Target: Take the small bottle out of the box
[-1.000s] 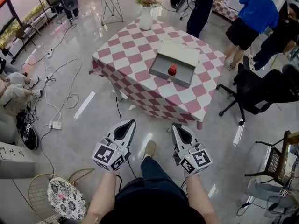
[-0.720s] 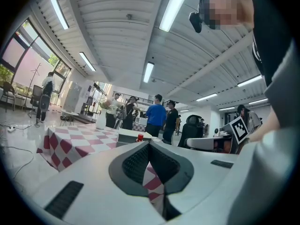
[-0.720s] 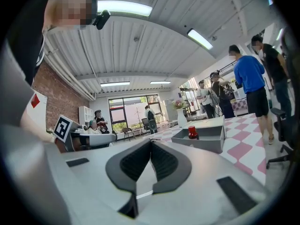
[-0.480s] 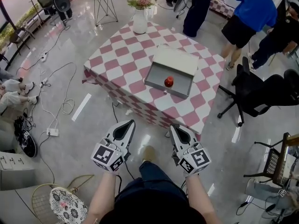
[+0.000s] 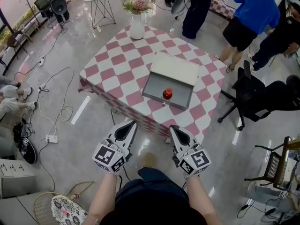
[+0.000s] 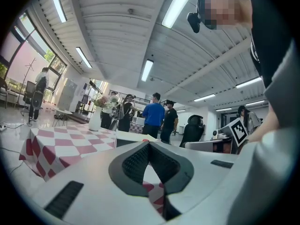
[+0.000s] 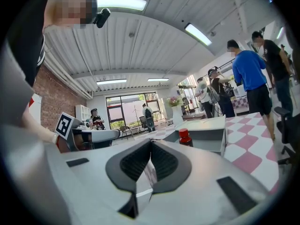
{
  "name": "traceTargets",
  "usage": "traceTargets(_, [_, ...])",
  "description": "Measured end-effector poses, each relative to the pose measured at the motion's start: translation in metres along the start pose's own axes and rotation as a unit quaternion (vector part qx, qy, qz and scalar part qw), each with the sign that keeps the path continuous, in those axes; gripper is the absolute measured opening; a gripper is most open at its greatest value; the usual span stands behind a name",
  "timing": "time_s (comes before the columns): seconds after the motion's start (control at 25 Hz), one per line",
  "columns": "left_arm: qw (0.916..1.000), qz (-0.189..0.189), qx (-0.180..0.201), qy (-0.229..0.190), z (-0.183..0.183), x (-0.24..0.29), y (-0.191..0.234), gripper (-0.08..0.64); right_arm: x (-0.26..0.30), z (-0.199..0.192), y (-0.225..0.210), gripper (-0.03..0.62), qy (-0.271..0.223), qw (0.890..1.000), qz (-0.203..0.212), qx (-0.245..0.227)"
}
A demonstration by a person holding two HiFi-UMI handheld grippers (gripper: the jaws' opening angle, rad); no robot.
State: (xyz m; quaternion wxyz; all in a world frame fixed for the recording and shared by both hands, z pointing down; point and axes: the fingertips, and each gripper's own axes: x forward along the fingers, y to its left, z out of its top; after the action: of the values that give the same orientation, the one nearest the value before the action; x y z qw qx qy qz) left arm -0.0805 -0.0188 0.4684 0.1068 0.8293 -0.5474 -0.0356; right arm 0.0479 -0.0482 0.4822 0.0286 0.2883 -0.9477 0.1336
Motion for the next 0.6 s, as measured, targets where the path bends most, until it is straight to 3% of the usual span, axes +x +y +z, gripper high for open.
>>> traceTargets(0.6, [0.9995,-0.031,0.007,-0.003,0.010,0.055,0.007,0.008,0.020,0.008,-0.037,0.003,-0.004,1.000,-0.011,0.005])
